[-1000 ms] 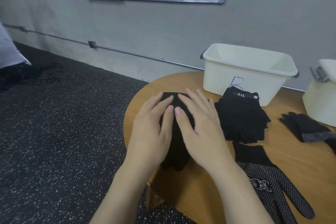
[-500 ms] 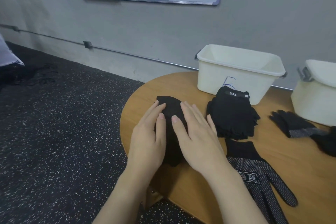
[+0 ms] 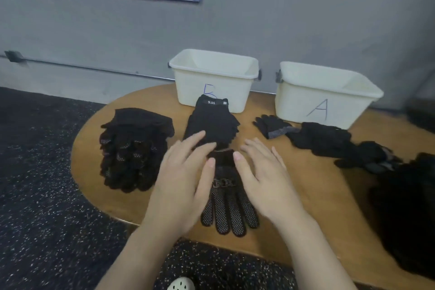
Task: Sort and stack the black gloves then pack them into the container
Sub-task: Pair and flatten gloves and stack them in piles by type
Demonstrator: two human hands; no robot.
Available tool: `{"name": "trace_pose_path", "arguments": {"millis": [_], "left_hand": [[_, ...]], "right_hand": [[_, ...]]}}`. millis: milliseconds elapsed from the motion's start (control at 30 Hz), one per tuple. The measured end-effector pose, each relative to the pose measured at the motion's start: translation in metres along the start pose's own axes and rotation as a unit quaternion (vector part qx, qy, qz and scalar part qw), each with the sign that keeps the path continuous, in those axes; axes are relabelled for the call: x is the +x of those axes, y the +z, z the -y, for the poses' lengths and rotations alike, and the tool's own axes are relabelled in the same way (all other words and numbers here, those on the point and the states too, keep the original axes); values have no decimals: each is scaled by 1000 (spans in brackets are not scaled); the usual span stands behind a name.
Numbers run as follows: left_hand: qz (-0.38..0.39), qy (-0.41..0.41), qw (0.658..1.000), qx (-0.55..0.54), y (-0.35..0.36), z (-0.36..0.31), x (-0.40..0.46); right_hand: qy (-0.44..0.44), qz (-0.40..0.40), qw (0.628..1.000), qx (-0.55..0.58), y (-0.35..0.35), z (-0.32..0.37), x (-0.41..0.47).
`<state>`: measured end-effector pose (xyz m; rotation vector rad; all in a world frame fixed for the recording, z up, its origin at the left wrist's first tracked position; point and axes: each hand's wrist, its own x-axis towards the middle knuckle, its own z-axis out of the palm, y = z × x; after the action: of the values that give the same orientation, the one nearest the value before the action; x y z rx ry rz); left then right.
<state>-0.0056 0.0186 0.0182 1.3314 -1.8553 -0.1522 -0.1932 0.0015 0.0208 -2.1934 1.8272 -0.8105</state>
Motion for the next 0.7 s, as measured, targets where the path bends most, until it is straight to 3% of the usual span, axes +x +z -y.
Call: {"name": "trace_pose_path", "arguments": {"millis": [133, 200, 433, 700], "left_hand": [[211, -21, 975, 61, 50, -16, -9], [264, -18, 955, 132, 69, -21, -11], [285, 41, 943, 168, 102, -34, -1], [314, 62, 941, 110, 106, -41, 5]], "right_hand": [[82, -5, 996, -27, -14, -52, -20], [117, 0, 993, -22, -15, -78, -26], [138, 4, 990, -15, -18, -125, -14], [128, -57, 989, 50, -29, -137, 40]]}}
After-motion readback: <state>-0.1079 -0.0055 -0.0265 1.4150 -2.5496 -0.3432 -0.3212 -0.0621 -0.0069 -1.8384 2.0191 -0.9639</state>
